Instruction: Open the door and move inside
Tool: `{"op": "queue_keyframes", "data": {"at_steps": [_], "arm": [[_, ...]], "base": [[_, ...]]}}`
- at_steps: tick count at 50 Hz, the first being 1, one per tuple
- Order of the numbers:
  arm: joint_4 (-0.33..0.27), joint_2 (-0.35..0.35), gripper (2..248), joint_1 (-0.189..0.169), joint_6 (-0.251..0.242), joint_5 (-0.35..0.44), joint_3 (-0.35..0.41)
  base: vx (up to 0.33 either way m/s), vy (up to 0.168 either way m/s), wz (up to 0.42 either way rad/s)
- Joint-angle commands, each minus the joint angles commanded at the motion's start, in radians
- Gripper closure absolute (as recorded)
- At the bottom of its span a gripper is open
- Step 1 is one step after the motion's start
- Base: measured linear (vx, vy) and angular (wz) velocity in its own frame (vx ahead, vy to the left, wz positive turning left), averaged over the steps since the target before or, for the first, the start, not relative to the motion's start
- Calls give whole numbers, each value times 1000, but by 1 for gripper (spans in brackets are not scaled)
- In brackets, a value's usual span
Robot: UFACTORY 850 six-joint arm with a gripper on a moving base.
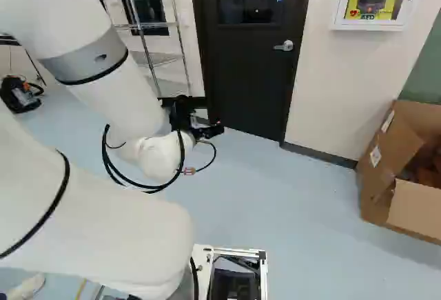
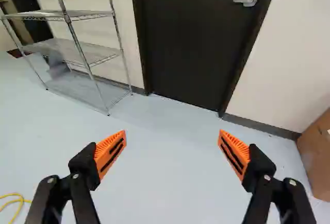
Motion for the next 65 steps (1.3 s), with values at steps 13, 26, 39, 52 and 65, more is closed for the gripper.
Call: {"op": "queue_keyframes", "data": {"at_steps": [13,26,39,52,65], "arm": [[0,0,3,0,0,0,0],[0,0,3,0,0,0,0],[0,0,3,0,0,0,0],[0,0,3,0,0,0,0],[0,0,3,0,0,0,0]], "base": [[0,0,0],[0,0,0],[0,0,0],[37,0,-2],[93,0,-6]]}}
